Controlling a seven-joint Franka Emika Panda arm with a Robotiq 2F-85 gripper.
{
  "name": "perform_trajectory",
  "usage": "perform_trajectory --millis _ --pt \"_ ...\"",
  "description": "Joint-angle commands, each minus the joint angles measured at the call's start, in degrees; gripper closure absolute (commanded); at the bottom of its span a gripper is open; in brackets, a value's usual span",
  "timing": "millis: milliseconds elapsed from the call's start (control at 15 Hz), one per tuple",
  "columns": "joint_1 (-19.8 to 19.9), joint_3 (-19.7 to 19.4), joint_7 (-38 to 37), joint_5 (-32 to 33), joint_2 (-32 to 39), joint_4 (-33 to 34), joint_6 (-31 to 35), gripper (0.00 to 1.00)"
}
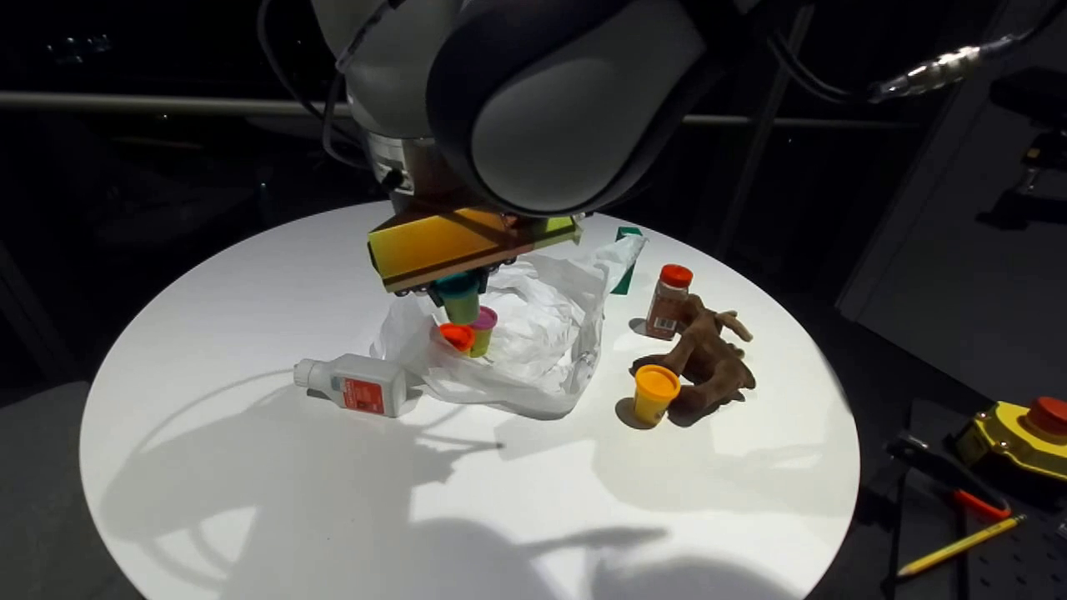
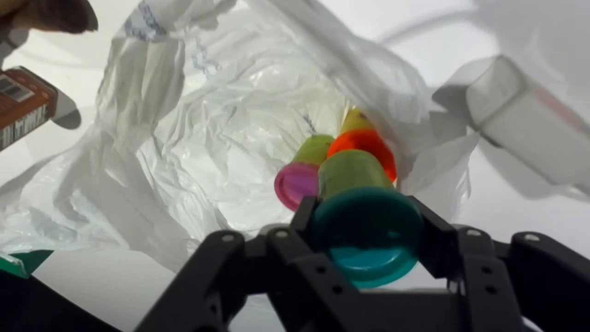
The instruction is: Remove the objects from the plastic and put them on the table
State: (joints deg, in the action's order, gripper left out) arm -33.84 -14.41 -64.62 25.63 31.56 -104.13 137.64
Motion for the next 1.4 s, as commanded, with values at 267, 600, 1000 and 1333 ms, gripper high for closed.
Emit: perform_trajectory --millis 267,600,1000,1333 --pt "10.88 14.05 10.13 -8.03 -2.84 -3.39 -0.48 0.76" --pt "15.67 18.32 21.65 -16.76 0.11 -0.99 -3.14 0.76" --pt "14.14 19.14 28.59 -19.63 4.17 1.22 -6.64 0.76" --pt "11.26 16.66 27.09 -16.22 7.87 2.42 -1.91 0.76"
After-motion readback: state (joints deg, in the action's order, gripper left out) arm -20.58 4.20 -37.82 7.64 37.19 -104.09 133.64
